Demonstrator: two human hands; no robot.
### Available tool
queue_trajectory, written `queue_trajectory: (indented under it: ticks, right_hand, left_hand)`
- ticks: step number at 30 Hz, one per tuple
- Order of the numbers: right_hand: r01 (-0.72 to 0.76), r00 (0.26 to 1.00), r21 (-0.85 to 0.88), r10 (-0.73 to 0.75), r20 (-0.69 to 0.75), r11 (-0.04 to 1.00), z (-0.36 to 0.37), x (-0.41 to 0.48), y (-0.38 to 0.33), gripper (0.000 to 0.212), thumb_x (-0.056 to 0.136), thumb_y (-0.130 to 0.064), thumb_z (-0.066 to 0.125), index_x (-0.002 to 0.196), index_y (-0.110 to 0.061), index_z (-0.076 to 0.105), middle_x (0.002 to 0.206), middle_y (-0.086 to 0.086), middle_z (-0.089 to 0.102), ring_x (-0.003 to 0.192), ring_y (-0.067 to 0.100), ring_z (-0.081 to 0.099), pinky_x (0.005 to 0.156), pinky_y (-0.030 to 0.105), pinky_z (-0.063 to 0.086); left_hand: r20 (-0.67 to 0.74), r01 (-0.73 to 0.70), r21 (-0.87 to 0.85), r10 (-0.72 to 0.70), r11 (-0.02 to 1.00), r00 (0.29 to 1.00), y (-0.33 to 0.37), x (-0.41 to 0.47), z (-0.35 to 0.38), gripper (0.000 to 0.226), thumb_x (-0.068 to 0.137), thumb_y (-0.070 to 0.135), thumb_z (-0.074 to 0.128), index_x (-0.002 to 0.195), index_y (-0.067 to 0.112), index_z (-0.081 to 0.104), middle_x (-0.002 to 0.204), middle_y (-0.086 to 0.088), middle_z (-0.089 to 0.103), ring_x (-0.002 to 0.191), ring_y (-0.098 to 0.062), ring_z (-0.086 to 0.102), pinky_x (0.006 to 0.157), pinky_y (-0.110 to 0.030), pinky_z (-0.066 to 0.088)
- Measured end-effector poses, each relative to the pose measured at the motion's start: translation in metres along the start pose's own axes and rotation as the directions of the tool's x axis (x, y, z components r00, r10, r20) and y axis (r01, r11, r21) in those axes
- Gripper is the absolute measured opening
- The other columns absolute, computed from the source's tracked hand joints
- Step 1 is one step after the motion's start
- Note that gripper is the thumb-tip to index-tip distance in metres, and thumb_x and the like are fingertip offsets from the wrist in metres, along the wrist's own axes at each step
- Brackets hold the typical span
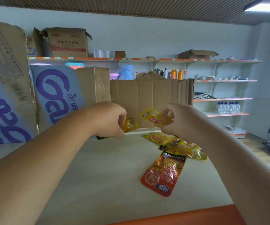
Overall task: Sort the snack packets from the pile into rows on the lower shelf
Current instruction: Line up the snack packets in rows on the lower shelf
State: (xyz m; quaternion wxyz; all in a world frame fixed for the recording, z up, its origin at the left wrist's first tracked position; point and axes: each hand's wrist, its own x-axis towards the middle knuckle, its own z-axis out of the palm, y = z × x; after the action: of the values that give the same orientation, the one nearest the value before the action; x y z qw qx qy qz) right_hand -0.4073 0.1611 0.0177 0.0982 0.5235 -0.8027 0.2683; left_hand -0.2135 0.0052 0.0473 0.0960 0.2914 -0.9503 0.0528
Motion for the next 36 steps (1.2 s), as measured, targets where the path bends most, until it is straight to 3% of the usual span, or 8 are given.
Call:
queue_trajectory:
  ticks: [4, 9, 14, 16, 20, 27, 31, 36]
  right_hand:
    - [0.058, 0.989, 0.152, -0.036, -0.144, 0.987, -0.007, -0.004, -0.009, 0.034, 0.075, -0.038, 0.082, 0.099, -0.041, 0.057, 0.096, -0.017, 0.062, 0.074, 0.008, 0.065, 0.056, 0.028, 0.053]
    - [0.128, 0.959, 0.219, -0.064, -0.276, 0.967, -0.019, -0.021, -0.026, 0.038, 0.072, -0.039, 0.080, 0.102, -0.045, 0.058, 0.090, -0.016, 0.066, 0.073, 0.003, 0.064, 0.060, 0.031, 0.055]
    - [0.196, 0.928, 0.241, -0.101, -0.357, 0.951, -0.020, -0.042, -0.062, 0.042, 0.070, -0.046, 0.081, 0.103, -0.048, 0.055, 0.092, -0.023, 0.064, 0.088, -0.015, 0.057, 0.057, 0.013, 0.041]
    - [0.222, 0.924, 0.267, -0.115, -0.365, 0.938, -0.015, -0.049, -0.085, 0.043, 0.070, -0.043, 0.085, 0.103, -0.046, 0.056, 0.095, -0.021, 0.064, 0.088, -0.013, 0.058, 0.059, 0.011, 0.041]
    - [0.275, 0.925, 0.365, -0.142, -0.351, 0.890, 0.003, -0.060, -0.145, 0.044, 0.069, -0.036, 0.088, 0.102, -0.045, 0.060, 0.094, -0.016, 0.068, 0.085, -0.006, 0.063, 0.061, 0.008, 0.046]
    - [0.420, 0.902, 0.481, -0.293, -0.318, 0.770, 0.055, -0.080, -0.300, 0.049, 0.072, -0.030, 0.089, 0.112, -0.037, 0.061, 0.104, -0.010, 0.068, 0.094, 0.006, 0.066, 0.081, 0.032, 0.056]
    - [0.495, 0.869, 0.540, -0.373, -0.326, 0.681, 0.089, -0.095, -0.392, 0.044, 0.074, -0.029, 0.088, 0.106, -0.036, 0.060, 0.101, -0.012, 0.068, 0.087, 0.006, 0.066, 0.077, 0.037, 0.057]
    - [0.564, 0.821, 0.583, -0.472, -0.321, 0.585, 0.136, -0.121, -0.508, 0.043, 0.073, -0.034, 0.087, 0.104, -0.035, 0.058, 0.101, -0.009, 0.064, 0.086, 0.009, 0.065, 0.078, 0.037, 0.055]
  left_hand:
    - [-0.211, -0.075, -0.061, 0.061, 0.995, 0.976, 0.006, -0.009, -0.014, 0.026, 0.078, 0.039, 0.077, 0.099, 0.033, 0.064, 0.091, 0.011, 0.059, 0.080, -0.006, 0.054, 0.061, -0.026, 0.041]
    - [-0.397, -0.149, -0.051, 0.117, 0.987, 0.910, 0.004, -0.034, -0.037, 0.027, 0.079, 0.045, 0.077, 0.100, 0.035, 0.063, 0.095, 0.013, 0.060, 0.084, -0.009, 0.057, 0.069, -0.029, 0.050]
    - [-0.515, -0.156, -0.047, 0.110, 0.987, 0.850, -0.026, -0.082, -0.049, 0.029, 0.079, 0.053, 0.075, 0.099, 0.041, 0.058, 0.094, 0.020, 0.058, 0.079, -0.002, 0.056, 0.066, -0.028, 0.049]
    - [-0.560, -0.154, -0.056, 0.096, 0.987, 0.823, -0.042, -0.106, -0.052, 0.029, 0.077, 0.055, 0.072, 0.099, 0.040, 0.059, 0.093, 0.020, 0.058, 0.081, -0.003, 0.057, 0.066, -0.026, 0.048]
    - [-0.623, -0.119, -0.095, 0.034, 0.988, 0.781, -0.082, -0.163, -0.054, 0.032, 0.076, 0.051, 0.077, 0.099, 0.037, 0.062, 0.095, 0.017, 0.060, 0.084, -0.005, 0.056, 0.073, -0.033, 0.051]
    - [-0.673, 0.028, -0.169, -0.136, 0.985, 0.727, -0.189, -0.290, -0.066, 0.037, 0.073, 0.057, 0.077, 0.100, 0.035, 0.064, 0.094, 0.015, 0.061, 0.086, -0.011, 0.058, 0.074, -0.032, 0.043]
    - [-0.684, 0.139, -0.218, -0.253, 0.966, 0.684, -0.250, -0.372, -0.070, 0.039, 0.068, 0.057, 0.073, 0.098, 0.034, 0.065, 0.092, 0.013, 0.063, 0.087, -0.013, 0.059, 0.073, -0.032, 0.045]
    - [-0.671, 0.273, -0.259, -0.376, 0.927, 0.639, -0.318, -0.474, -0.072, 0.038, 0.069, 0.060, 0.074, 0.099, 0.038, 0.063, 0.097, 0.023, 0.063, 0.090, 0.006, 0.056, 0.068, -0.014, 0.040]
